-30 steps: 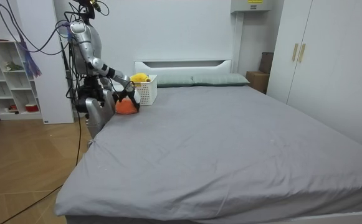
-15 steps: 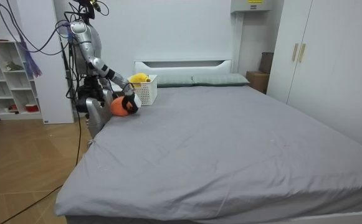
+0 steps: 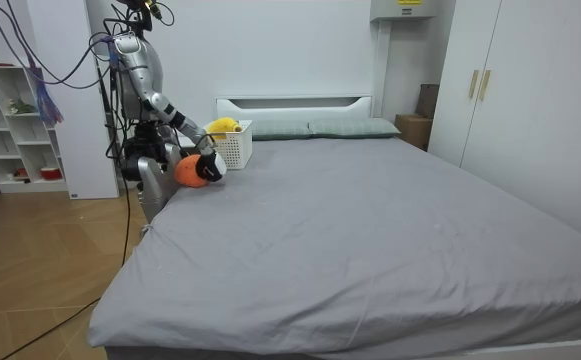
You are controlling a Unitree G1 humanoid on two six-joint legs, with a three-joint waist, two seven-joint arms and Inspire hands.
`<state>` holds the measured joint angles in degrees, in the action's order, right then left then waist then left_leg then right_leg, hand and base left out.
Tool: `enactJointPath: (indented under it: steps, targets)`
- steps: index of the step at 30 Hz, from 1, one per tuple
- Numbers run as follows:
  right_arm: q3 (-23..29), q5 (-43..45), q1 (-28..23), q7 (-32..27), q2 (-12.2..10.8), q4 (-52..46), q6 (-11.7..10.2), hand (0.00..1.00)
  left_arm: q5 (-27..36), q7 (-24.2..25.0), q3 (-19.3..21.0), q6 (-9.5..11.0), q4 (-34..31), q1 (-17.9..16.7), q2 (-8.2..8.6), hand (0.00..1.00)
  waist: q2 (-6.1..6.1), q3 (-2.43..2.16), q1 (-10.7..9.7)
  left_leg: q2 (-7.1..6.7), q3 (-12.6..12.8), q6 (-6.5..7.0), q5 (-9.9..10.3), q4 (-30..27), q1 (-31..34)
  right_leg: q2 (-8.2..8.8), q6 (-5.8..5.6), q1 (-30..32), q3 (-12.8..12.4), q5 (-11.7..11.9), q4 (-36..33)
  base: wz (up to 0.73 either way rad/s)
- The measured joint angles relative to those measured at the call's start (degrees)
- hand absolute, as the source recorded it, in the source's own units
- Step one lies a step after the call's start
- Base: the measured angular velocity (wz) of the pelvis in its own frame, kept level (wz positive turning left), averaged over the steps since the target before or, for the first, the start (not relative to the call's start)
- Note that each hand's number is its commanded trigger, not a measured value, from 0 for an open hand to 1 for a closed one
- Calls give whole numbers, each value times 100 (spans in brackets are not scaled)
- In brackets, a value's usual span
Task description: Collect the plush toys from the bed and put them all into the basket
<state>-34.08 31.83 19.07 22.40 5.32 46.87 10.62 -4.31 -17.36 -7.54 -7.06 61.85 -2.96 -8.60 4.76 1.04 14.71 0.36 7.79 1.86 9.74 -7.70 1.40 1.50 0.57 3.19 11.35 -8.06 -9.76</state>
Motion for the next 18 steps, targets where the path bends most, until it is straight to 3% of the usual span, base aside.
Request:
enactJointPath:
  steps: [13,18]
  targets:
    - [22,-308,0,-183,15,34,-77,100,-28,-1,-56,17,-22,-37,-23,0,-31,20,-14,0,-44,0,1,1,22,1,-1,-11,88,0,12,1]
    - [350,-386,0,-182,27,37,-139,100,-35,0,-28,34,-58,-52,-3,0,-42,27,-10,0,-37,-1,1,3,32,6,-1,3,99,0,12,0]
